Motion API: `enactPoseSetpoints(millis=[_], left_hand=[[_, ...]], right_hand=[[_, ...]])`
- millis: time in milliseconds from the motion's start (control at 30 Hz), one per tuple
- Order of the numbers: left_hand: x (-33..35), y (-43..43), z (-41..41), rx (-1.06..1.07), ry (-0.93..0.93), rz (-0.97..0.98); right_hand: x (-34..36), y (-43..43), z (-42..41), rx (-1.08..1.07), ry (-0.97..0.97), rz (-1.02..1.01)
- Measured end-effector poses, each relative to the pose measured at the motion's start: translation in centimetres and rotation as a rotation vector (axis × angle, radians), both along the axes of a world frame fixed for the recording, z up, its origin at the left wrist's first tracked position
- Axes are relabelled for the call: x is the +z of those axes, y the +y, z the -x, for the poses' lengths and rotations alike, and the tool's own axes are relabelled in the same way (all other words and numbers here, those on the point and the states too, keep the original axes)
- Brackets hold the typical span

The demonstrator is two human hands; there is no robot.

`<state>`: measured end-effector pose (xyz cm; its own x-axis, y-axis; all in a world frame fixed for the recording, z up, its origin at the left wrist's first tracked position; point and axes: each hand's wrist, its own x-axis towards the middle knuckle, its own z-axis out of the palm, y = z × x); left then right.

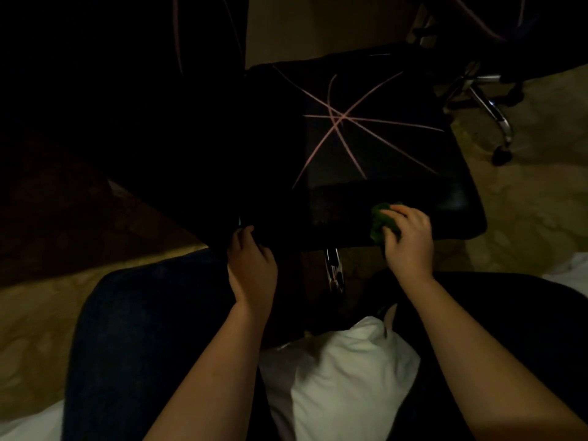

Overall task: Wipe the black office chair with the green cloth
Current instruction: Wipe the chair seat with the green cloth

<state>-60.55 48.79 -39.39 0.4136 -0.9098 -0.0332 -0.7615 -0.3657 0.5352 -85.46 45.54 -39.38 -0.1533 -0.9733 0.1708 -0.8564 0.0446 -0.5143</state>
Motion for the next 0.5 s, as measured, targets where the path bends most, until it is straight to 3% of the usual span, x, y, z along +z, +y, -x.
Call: enactPoseSetpoints(millis=[233, 500], left_hand=[[-0.1, 0.4, 0.6, 0.017, -0.012, 0.020], [0.0, 0.1, 0.3, 0.159, 0.089, 0.103]], right_hand=[[-0.1, -0.3, -1.3, -0.176, -0.051, 0.009], [-0.5, -1.3, -8.2, 0.153, -0.099, 0.006]])
